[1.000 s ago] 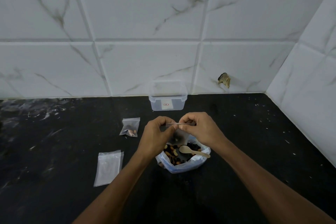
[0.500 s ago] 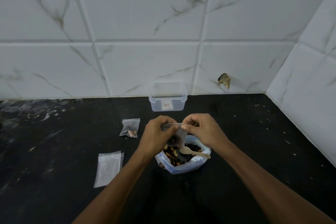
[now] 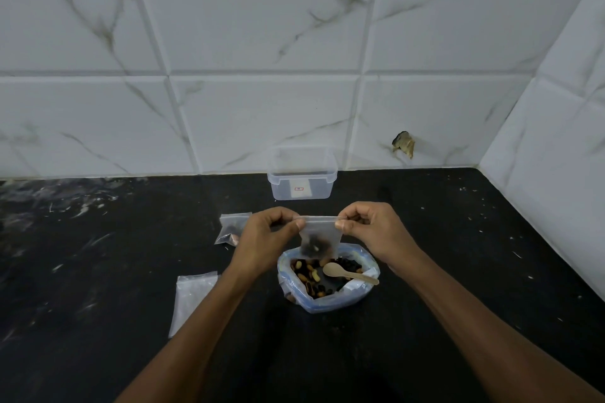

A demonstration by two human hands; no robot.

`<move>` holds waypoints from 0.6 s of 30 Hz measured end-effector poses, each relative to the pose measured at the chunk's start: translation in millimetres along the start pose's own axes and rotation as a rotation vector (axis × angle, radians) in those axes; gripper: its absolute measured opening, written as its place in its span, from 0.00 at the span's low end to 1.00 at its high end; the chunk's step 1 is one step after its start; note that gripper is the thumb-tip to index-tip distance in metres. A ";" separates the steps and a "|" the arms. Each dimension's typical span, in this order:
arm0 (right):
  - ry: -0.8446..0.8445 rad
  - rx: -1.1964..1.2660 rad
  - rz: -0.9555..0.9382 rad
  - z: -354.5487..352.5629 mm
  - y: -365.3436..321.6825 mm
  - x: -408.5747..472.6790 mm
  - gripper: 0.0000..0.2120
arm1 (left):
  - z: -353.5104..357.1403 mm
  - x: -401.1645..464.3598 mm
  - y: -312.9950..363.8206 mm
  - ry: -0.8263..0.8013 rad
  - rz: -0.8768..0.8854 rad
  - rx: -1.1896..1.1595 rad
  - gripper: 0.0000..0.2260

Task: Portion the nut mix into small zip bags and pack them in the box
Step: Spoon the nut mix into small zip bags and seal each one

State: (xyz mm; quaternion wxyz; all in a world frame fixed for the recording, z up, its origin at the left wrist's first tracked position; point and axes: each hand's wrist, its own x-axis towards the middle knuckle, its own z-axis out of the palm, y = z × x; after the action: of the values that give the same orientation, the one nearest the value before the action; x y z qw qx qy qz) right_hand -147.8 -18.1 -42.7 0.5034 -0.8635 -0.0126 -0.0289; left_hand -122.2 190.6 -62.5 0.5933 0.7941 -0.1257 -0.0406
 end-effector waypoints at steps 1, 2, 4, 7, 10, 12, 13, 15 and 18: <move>-0.008 -0.004 0.000 0.2 -0.1 0.0 0.03 | -1.5 -0.4 -0.2 0.004 -0.002 0.014 0.05; -0.015 -0.018 -0.002 1.0 -0.7 -0.1 0.02 | -2.0 -0.8 -0.8 0.009 -0.003 0.027 0.05; -0.015 -0.031 0.006 3.2 -1.5 -0.5 0.02 | -1.8 -1.9 -1.7 0.024 -0.002 0.048 0.03; -0.018 0.063 0.059 6.4 -0.6 -1.8 0.03 | -2.2 -4.3 -3.6 0.043 -0.001 0.042 0.02; -0.063 0.142 0.128 8.5 1.9 -3.6 0.04 | -3.1 -5.8 -5.3 0.026 -0.034 0.020 0.03; -0.086 0.164 0.154 11.6 2.8 -4.7 0.04 | -4.7 -7.0 -6.6 0.020 -0.054 -0.002 0.04; -0.098 0.164 0.169 13.5 3.8 -5.3 0.05 | -5.4 -7.8 -6.7 0.016 -0.062 -0.019 0.04; -0.149 0.144 0.214 18.6 3.7 -7.2 0.05 | -8.5 -9.8 -8.1 0.012 -0.096 -0.057 0.05; -0.297 0.106 0.258 32.1 4.3 -10.1 0.12 | -15.5 -13.7 -12.2 0.016 -0.133 -0.091 0.06</move>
State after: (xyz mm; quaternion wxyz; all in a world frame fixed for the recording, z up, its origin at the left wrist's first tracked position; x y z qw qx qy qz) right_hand -156.4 7.8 -62.8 0.5403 -0.8250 0.0224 0.1642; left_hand -130.3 211.7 -70.7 0.6258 0.7732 -0.0658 -0.0791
